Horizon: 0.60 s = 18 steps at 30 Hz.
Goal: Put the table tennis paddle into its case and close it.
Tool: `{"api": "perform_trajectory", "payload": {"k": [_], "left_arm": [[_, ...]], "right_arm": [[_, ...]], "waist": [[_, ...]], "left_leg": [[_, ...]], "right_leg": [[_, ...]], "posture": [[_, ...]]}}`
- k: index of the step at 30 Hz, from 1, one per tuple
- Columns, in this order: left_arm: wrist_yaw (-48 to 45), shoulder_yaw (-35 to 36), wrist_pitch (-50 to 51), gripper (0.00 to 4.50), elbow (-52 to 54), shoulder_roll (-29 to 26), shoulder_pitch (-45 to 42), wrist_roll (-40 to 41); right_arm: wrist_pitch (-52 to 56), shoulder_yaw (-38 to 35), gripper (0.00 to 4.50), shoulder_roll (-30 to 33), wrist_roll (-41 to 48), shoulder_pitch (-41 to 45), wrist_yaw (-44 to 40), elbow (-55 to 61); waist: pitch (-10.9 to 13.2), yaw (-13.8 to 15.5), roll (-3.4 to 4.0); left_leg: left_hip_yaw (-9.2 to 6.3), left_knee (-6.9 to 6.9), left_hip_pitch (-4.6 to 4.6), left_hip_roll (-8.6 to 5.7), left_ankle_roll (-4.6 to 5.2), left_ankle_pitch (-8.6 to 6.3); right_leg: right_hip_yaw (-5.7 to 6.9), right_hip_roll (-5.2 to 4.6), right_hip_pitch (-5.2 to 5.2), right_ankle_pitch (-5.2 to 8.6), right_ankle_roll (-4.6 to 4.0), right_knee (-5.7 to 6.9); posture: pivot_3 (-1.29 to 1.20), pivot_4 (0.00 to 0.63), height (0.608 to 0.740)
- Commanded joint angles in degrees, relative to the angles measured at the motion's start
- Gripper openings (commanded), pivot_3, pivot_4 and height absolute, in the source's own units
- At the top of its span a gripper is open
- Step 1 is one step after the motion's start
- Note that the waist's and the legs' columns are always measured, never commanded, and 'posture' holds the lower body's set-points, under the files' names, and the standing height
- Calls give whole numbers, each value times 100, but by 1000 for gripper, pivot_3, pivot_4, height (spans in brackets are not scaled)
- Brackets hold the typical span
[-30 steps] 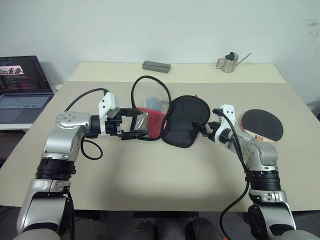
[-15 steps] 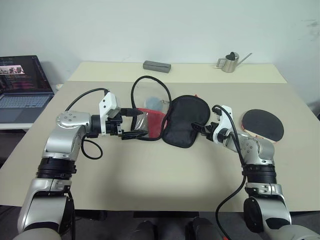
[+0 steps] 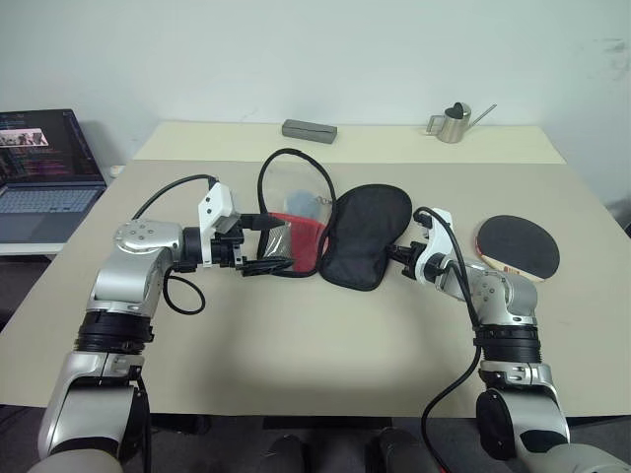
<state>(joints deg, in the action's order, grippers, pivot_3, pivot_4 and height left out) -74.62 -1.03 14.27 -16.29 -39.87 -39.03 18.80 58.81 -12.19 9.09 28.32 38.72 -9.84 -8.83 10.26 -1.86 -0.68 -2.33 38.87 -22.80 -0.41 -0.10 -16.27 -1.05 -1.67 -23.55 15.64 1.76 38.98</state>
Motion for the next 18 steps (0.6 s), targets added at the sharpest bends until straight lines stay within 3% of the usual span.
{"api": "perform_trajectory", "payload": {"k": [1,11,18], "left_arm": [[-33,15,-103,4500,145,8,-65,18],[-70,-67,-77,4500,287,16,65,41],[-93,-79,-106,4500,234,47,34,21]], "right_arm": [[22,-71,26,100,71,164,-81,133],[32,95,26,895,-112,333,-594,-393],[108,69,26,1059,-83,286,-655,-387]], "waist": [[0,0,0],[0,0,0],[0,1,0]], "left_leg": [[0,0,0,0,0,0],[0,0,0,0,0,0],[1,0,-1,0,0,0]], "right_leg": [[0,0,0,0,0,0],[0,0,0,0,0,-1],[0,0,0,0,0,-1]], "posture": [[0,150,740],[0,150,740],[0,150,740]]}}
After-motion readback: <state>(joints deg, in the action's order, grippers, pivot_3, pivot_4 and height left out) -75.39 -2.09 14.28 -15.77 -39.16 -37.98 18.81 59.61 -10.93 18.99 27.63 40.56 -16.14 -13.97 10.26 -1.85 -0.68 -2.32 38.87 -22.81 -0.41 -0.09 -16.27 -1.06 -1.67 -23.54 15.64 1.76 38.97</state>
